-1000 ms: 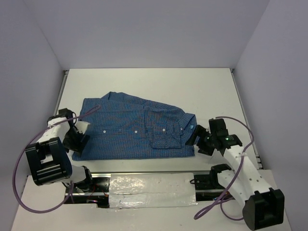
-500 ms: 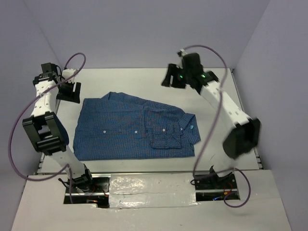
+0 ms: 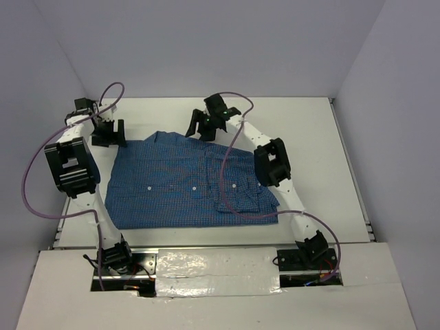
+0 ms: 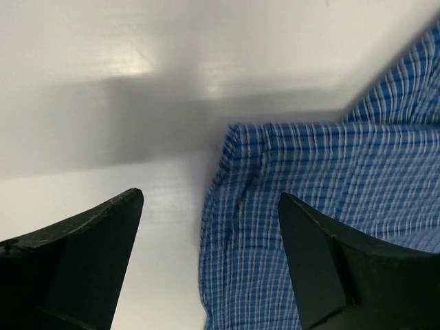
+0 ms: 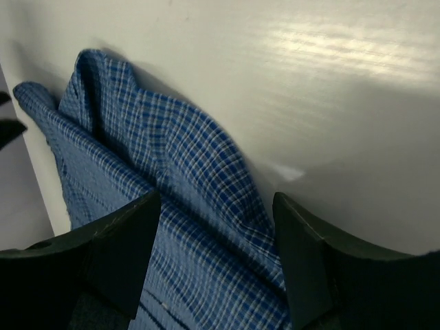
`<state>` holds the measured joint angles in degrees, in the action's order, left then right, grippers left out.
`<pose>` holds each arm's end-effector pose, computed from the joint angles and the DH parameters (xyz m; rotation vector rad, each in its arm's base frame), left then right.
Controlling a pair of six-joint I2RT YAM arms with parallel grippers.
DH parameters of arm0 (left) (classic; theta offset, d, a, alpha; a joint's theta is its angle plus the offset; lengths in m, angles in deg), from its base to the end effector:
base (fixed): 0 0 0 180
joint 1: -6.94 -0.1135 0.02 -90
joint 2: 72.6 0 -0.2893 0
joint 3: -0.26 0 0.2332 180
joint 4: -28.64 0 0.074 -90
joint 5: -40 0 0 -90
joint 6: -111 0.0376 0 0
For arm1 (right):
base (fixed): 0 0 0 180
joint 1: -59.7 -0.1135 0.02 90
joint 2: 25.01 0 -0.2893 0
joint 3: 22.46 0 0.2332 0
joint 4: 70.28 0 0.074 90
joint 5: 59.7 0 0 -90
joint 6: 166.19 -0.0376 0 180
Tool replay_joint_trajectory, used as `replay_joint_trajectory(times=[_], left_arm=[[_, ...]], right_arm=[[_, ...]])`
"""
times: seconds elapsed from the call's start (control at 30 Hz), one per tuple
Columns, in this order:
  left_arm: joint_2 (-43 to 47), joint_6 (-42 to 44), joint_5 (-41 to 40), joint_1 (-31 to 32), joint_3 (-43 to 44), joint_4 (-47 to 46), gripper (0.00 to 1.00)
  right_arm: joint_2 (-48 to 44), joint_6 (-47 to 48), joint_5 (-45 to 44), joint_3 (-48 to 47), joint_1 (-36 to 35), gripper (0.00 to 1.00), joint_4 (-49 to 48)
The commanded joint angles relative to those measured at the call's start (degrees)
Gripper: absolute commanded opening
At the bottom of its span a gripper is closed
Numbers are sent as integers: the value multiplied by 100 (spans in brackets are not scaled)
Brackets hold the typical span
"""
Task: Fold and stack the long sleeve shirts
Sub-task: Fold the shirt
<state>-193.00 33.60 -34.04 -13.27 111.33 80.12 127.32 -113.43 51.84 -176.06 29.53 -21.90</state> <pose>0.4261 0.1458 0.2291 -0.0770 2.5736 -0.1568 0.4975 0.3052 0.1732 -0.0330 2.5598 0.9604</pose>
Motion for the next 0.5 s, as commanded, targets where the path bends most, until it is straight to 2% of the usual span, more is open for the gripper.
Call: replay_joint_trajectory(times=[0.0, 0.17, 0.23, 0.3, 0.33, 0.4, 0.43, 0.47], left_arm=[[-211, -162, 187, -18, 377, -397, 93], [-511, -240, 521, -18, 483, -415, 92], [-616, -214, 574, 25, 526, -275, 91], [-608, -179, 679, 26, 492, -204, 88], [-599, -153, 741, 34, 422, -160, 88], [-494, -57, 916, 26, 351, -107, 85], [-459, -30, 995, 26, 290, -37, 84], [-380, 31, 1144, 26, 263, -11, 79]], right_arm=[[-81, -258, -351, -466, -199, 74, 149], [-327, -144, -641, 18, -296, 70, 264], [-274, 5, -686, -202, -410, 62, 554], [-291, 41, -651, -150, -428, 53, 573], [-344, 49, -642, -1, -428, 43, 520], [-459, 32, -677, 158, -402, 33, 336], [-467, -3, -669, 211, -410, 20, 300], [-468, -12, -660, 194, -367, 13, 274]])
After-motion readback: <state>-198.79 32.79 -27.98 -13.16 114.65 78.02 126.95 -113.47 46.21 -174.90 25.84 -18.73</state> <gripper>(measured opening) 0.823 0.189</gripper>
